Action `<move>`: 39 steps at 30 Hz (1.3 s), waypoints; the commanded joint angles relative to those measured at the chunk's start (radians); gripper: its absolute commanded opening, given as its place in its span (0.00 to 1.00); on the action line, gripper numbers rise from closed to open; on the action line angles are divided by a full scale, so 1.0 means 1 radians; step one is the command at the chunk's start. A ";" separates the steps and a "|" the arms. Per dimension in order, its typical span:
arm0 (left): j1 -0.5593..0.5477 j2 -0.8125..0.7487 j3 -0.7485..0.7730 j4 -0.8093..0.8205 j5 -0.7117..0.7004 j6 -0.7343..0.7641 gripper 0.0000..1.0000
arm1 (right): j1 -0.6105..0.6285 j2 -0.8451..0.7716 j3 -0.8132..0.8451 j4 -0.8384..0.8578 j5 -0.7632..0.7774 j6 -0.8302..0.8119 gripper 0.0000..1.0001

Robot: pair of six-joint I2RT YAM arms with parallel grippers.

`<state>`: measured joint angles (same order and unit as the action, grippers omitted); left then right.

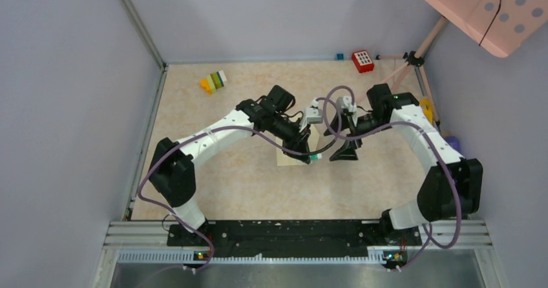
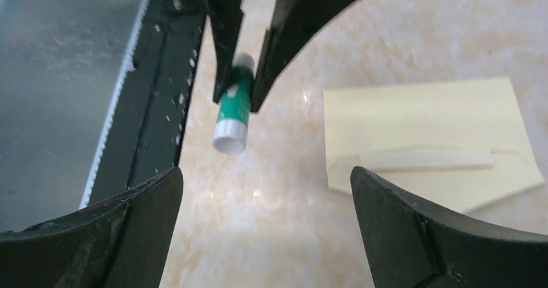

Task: Place the letter into the envelope and seal it
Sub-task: Unscrew the solid glue.

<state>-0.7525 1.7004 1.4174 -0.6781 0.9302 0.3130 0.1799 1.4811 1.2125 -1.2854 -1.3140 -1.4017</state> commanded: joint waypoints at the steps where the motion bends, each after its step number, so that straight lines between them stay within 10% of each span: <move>1: 0.002 -0.047 0.057 -0.034 -0.041 0.062 0.00 | 0.088 -0.131 -0.031 0.406 0.463 0.574 0.99; 14: 0.096 -0.165 -0.067 0.206 -0.174 -0.108 0.00 | 0.091 -0.602 -0.350 1.222 0.952 1.158 0.99; 25: 0.147 -0.173 -0.074 0.230 0.056 -0.163 0.00 | 0.100 -0.613 -0.298 1.056 0.432 0.905 0.99; 39: 0.106 -0.083 0.011 0.027 0.245 -0.019 0.00 | 0.286 -0.546 -0.298 0.822 0.305 0.498 0.89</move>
<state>-0.6216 1.5887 1.3643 -0.5606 1.0817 0.2085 0.4179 0.9478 0.9161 -0.4431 -0.9421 -0.7914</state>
